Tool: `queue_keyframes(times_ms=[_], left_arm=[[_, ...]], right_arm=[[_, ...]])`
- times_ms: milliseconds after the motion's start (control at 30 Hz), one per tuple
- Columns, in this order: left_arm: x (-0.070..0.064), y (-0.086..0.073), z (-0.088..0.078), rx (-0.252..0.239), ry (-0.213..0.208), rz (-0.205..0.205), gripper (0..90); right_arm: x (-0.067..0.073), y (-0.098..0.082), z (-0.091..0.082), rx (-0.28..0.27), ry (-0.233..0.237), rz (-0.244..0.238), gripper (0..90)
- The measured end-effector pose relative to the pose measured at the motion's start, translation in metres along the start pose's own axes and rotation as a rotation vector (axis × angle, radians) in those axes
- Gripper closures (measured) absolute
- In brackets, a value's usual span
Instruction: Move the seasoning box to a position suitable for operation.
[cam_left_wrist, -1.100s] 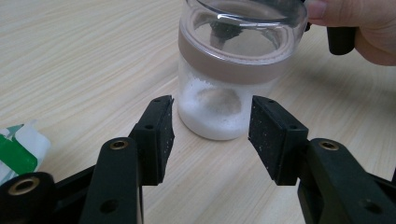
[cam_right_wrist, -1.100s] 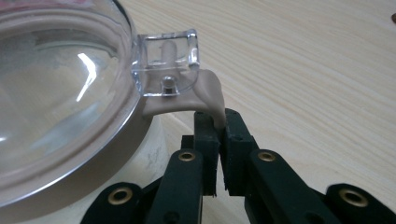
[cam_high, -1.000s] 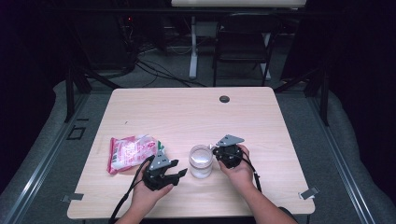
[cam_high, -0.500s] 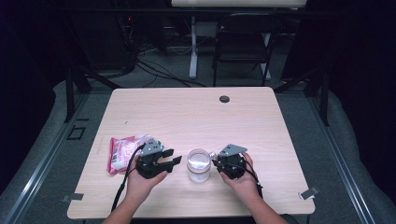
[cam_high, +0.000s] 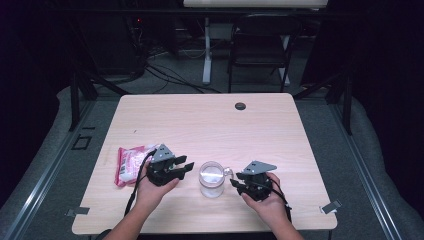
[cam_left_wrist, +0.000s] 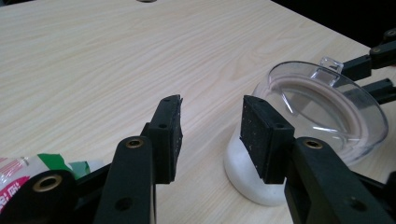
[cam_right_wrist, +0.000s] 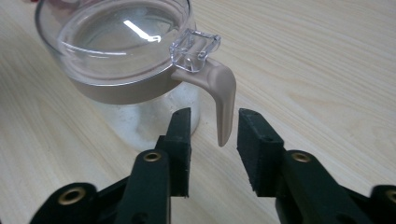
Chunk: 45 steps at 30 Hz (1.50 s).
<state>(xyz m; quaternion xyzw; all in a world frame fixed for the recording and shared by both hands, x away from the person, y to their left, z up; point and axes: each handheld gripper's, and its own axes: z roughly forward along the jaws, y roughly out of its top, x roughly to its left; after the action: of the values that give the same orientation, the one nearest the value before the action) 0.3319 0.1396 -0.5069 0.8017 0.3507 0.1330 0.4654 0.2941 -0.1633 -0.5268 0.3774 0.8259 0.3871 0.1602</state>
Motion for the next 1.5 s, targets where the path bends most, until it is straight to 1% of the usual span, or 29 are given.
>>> queue_keyframes(times_ms=[67,100,133,233,267,333,367,400,500,533,600,633,700,767,833,867,900,967,1000,1033,1067,1100,1133,1200,1233,1300,1367,1433,1500], left_arm=[[-0.001,0.001,0.000,-0.005,0.003,0.002,56.2],[-0.001,0.001,0.000,-0.012,0.004,0.000,55.4],[-0.001,0.001,-0.001,-0.015,0.002,0.000,54.8],[-0.001,0.003,-0.004,-0.029,-0.014,-0.016,54.9],[0.000,0.003,-0.005,-0.031,-0.015,-0.016,54.9],[0.000,0.003,-0.006,-0.040,-0.006,-0.017,54.6],[0.000,0.003,-0.006,-0.051,0.015,-0.012,54.2],[0.001,0.003,-0.006,-0.059,0.047,-0.018,54.6],[0.004,0.003,-0.007,-0.088,0.036,-0.072,55.7],[0.004,0.003,-0.008,-0.095,0.042,-0.080,55.8],[0.005,0.003,-0.009,-0.088,0.042,-0.096,55.6],[0.005,0.003,-0.008,-0.078,0.041,-0.103,53.6],[0.005,0.002,-0.006,-0.054,0.050,-0.108,52.0],[0.003,0.001,-0.005,-0.044,0.038,-0.103,52.1],[0.000,0.000,-0.004,-0.030,0.016,-0.075,51.3],[-0.001,-0.001,-0.005,-0.017,-0.005,-0.052,50.8],[-0.003,-0.001,-0.005,-0.021,-0.013,-0.040,51.5],[-0.006,-0.002,-0.005,-0.022,-0.002,-0.004,55.0],[-0.007,-0.002,-0.005,-0.022,-0.009,0.001,57.3],[-0.008,-0.002,-0.005,-0.025,-0.023,-0.013,58.0],[-0.009,-0.003,-0.005,-0.032,-0.034,-0.016,58.0],[-0.009,-0.003,-0.005,-0.036,-0.036,-0.007,58.9],[-0.010,-0.003,-0.005,-0.038,-0.035,0.000,59.4],[-0.012,-0.003,-0.005,-0.035,-0.062,-0.002,62.1],[-0.012,-0.003,-0.005,-0.034,-0.066,0.003,63.5],[-0.014,-0.004,-0.006,-0.035,-0.061,0.003,68.1],[-0.015,-0.004,-0.007,-0.041,-0.068,0.000,73.6],[-0.015,-0.004,-0.008,-0.042,-0.069,-0.003,77.5],[-0.016,-0.004,-0.009,-0.031,-0.081,0.001,81.3]], right_arm=[[0.000,0.002,-0.004,-0.007,-0.011,-0.005,62.2],[0.000,0.003,-0.006,-0.014,-0.011,0.007,60.7],[0.000,0.004,-0.007,-0.013,-0.006,0.013,59.2],[-0.002,0.010,-0.011,-0.024,-0.030,0.008,58.2],[-0.004,0.012,-0.012,-0.024,-0.026,0.015,58.1],[-0.006,0.019,-0.014,-0.022,-0.028,0.029,57.7],[-0.007,0.021,-0.014,-0.024,-0.026,0.035,57.6],[-0.008,0.025,-0.015,-0.020,-0.023,0.042,57.1],[-0.010,0.037,-0.016,-0.031,-0.031,0.062,56.9],[-0.010,0.041,-0.015,-0.036,-0.029,0.070,56.0],[-0.012,0.048,-0.014,-0.041,-0.030,0.091,53.6],[-0.012,0.050,-0.013,-0.034,-0.029,0.098,52.7],[-0.013,0.054,-0.012,-0.046,-0.030,0.111,52.5],[-0.013,0.055,-0.013,-0.052,-0.030,0.106,51.9],[-0.013,0.054,-0.013,-0.060,-0.035,0.105,51.3],[-0.013,0.053,-0.012,-0.060,-0.030,0.101,50.7],[-0.012,0.052,-0.012,-0.060,-0.024,0.099,50.2],[-0.010,0.051,-0.011,-0.059,-0.019,0.095,50.1],[-0.009,0.050,-0.011,-0.050,-0.014,0.088,50.2],[-0.008,0.048,-0.010,-0.050,-0.011,0.088,52.2],[-0.007,0.047,-0.009,-0.042,-0.005,0.080,56.8],[-0.006,0.046,-0.008,-0.031,0.000,0.071,57.6],[-0.006,0.046,-0.008,-0.022,-0.007,0.060,58.0],[-0.004,0.044,-0.009,-0.042,-0.012,0.064,60.7],[-0.004,0.043,-0.009,-0.042,-0.007,0.070,62.4],[-0.002,0.043,-0.011,-0.054,-0.007,0.070,67.9],[-0.001,0.043,-0.013,-0.070,-0.019,0.067,72.9],[-0.002,0.043,-0.014,-0.073,-0.010,0.074,76.7],[-0.004,0.043,-0.013,-0.070,0.001,0.087,78.7]])
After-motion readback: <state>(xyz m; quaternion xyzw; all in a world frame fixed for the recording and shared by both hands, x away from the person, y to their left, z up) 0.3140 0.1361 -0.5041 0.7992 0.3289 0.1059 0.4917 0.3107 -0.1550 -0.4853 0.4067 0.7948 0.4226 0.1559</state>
